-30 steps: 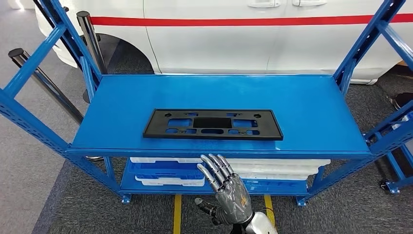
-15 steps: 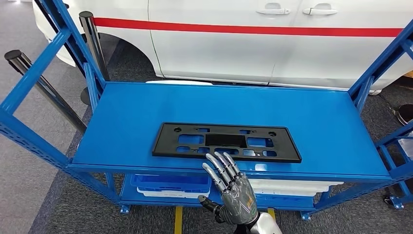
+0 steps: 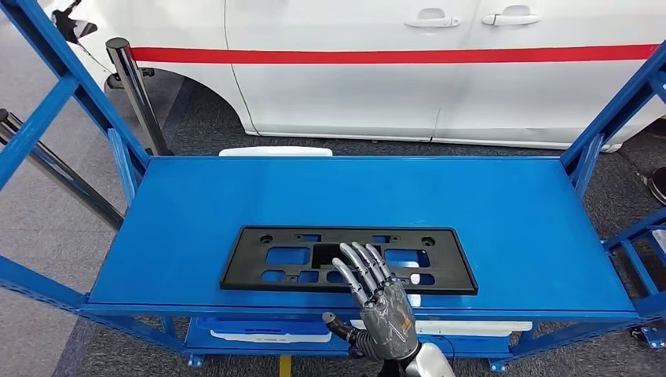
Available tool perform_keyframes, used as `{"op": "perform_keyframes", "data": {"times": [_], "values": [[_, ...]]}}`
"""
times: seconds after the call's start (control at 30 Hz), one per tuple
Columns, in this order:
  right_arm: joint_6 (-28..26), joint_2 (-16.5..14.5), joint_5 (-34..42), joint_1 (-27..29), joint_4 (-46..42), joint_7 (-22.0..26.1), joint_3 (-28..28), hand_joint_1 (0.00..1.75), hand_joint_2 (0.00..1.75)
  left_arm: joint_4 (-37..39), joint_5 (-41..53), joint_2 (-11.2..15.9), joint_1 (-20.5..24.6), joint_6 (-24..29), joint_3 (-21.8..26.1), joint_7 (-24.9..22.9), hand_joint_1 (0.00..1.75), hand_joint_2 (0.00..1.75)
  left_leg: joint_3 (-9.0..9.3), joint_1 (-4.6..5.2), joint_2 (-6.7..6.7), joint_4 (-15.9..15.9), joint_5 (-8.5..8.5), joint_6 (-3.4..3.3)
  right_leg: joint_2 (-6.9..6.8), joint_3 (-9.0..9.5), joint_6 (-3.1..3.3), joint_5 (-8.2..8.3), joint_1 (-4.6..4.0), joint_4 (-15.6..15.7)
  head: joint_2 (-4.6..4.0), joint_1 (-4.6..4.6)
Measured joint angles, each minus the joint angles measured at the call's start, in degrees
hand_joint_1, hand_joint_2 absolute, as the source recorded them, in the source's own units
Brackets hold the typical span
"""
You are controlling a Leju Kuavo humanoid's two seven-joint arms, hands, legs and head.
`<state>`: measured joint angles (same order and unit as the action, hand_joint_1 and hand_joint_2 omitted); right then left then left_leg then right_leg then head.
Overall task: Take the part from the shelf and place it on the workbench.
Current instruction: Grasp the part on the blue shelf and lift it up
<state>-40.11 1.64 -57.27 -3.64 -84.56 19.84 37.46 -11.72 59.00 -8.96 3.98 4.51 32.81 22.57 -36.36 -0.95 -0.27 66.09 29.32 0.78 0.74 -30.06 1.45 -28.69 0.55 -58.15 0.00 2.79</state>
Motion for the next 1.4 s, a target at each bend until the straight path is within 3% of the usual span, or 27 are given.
{"op": "perform_keyframes", "data": {"times": [0.07,0.13,0.2,0.27,0.47,0.63,0.7,1.07,1.4], "values": [[0.0,0.02,-0.04,0.01,0.03,-0.03,-0.01,0.0,1.75,0.05,0.05,0.0,0.03,0.12,0.13,-0.07,0.0,0.0,0.91,0.28,0.02,-5.22,-3.12,-0.43,0.03,0.69,-0.57,-0.81,-0.03,-0.19,0.01,-0.03],[-0.01,0.05,-0.21,0.11,0.03,-0.05,-0.02,0.0,1.75,0.09,0.1,0.01,0.05,0.17,0.3,-0.33,0.0,0.0,0.97,0.49,0.02,-6.4,-3.44,-1.11,0.04,0.73,-1.18,-1.48,-0.23,-0.46,0.01,-0.03],[-0.02,0.08,-0.44,0.24,-0.01,-0.04,-0.02,0.0,1.75,0.1,0.14,0.01,0.04,0.26,0.38,-0.62,0.0,0.0,1.19,0.41,0.01,-6.8,-4.31,-1.39,0.02,0.8,-1.04,-1.65,-0.37,-0.46,0.0,-0.02],[-0.03,0.11,-0.59,0.26,-0.02,-0.06,-0.02,0.0,1.75,0.1,0.26,-0.06,0.06,0.62,0.41,-0.8,0.0,0.0,1.26,0.47,-0.03,-6.93,-4.28,-1.44,-0.02,1.03,-0.64,-1.55,-0.37,-0.09,0.0,-0.03],[-0.04,0.15,-1.13,0.6,-0.2,-0.46,-0.08,0.0,1.75,0.1,0.45,-0.15,0.18,2.46,0.46,-1.02,0.0,0.0,1.25,0.65,-0.06,-6.95,-3.95,-1.95,-0.05,1.31,-0.8,-1.65,-0.29,0.68,0.0,-0.03],[-0.04,0.17,-1.32,0.92,-0.48,-0.65,-0.26,0.0,1.75,0.1,0.43,-0.17,0.22,2.84,0.51,-0.91,0.0,0.0,1.26,0.79,-0.05,-6.92,-4.02,-2.1,-0.06,1.31,-1.93,-1.54,-0.11,0.77,0.0,-0.03],[-0.04,0.19,-1.37,0.97,-0.5,-0.65,-0.31,0.0,1.75,0.1,0.43,-0.18,0.22,2.86,0.52,-0.91,0.0,0.0,1.29,0.79,-0.05,-6.92,-4.07,-2.16,-0.07,1.3,-2.09,-1.51,-0.12,0.77,0.0,-0.04],[-0.04,0.71,-3.15,1.99,-1.71,-2.09,-0.99,0.0,1.75,0.1,0.85,-0.5,0.21,5.34,0.73,-1.06,0.0,0.0,1.4,0.69,-0.05,-6.98,-4.19,-2.19,-0.1,1.27,-2.1,-1.5,-0.24,0.61,0.0,-0.04],[0.64,4.51,-5.47,0.62,-3.96,-4.51,-3.55,0.0,1.75,0.11,3.02,-0.5,0.32,5.76,0.66,-1.85,0.0,0.0,1.39,0.67,-0.05,-6.99,-4.19,-2.19,-0.1,1.28,-2.09,-1.5,-0.25,0.61,0.0,-0.04]]}}
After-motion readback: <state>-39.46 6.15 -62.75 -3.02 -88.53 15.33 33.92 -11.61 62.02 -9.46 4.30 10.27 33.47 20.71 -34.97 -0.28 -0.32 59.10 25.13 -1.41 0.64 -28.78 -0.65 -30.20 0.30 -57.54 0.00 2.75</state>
